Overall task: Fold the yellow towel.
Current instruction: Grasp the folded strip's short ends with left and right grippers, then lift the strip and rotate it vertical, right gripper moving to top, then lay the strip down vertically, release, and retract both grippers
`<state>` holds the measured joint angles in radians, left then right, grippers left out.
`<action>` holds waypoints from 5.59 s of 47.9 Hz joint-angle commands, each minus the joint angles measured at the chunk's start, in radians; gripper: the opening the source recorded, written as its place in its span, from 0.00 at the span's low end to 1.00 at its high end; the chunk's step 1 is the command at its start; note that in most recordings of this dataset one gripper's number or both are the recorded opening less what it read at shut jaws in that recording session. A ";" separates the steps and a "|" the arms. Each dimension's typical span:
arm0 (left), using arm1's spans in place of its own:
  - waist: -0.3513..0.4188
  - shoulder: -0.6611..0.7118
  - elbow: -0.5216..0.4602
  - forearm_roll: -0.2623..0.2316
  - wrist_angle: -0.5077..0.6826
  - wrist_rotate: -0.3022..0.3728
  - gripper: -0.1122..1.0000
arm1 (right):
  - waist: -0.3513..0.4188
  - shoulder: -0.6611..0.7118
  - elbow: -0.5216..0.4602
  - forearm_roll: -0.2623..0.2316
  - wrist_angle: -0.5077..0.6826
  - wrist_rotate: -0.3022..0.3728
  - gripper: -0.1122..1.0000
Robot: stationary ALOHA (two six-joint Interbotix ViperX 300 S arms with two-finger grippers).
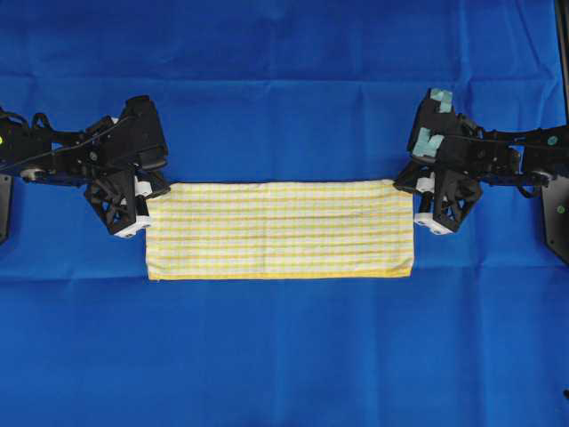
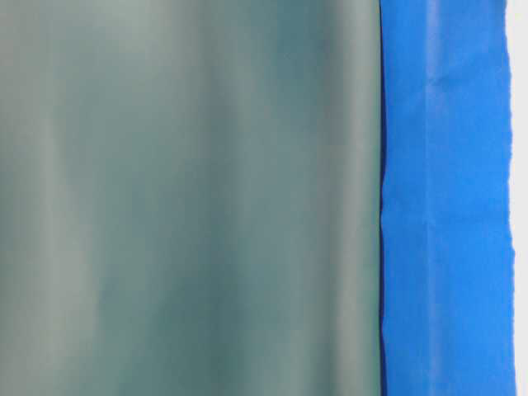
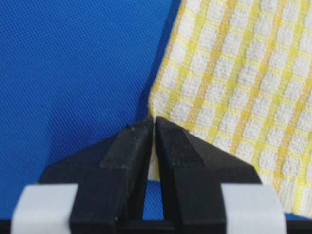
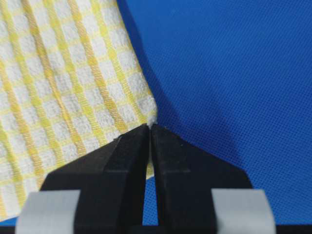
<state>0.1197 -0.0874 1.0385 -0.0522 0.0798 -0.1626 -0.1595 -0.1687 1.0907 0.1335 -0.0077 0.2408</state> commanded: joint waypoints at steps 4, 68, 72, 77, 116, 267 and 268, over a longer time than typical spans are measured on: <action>-0.008 -0.072 -0.034 0.005 0.080 0.002 0.12 | 0.002 -0.098 -0.018 -0.002 0.041 0.003 0.12; -0.236 -0.376 -0.092 0.012 -0.069 -0.002 0.12 | -0.242 -0.258 -0.166 -0.163 0.091 0.003 0.12; -0.267 -0.316 -0.121 0.012 -0.112 0.000 0.12 | -0.284 -0.212 -0.198 -0.172 0.067 0.003 0.12; -0.293 -0.247 -0.173 0.012 -0.129 0.000 0.12 | -0.314 -0.163 -0.236 -0.175 0.044 0.003 0.12; -0.357 0.241 -0.753 0.014 -0.127 0.054 0.12 | -0.433 -0.080 -0.319 -0.189 -0.057 0.002 0.12; -0.063 -0.141 -0.238 0.005 -0.114 0.029 0.71 | -0.255 -0.049 -0.367 -0.201 -0.023 -0.064 0.80; -0.049 -0.152 -0.224 0.005 -0.133 0.031 0.71 | -0.252 -0.063 -0.351 -0.196 -0.032 -0.064 0.80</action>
<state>0.0322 -0.1948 0.7961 -0.0491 0.0015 -0.1365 -0.4172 -0.1641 0.7010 -0.0752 -0.0015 0.1749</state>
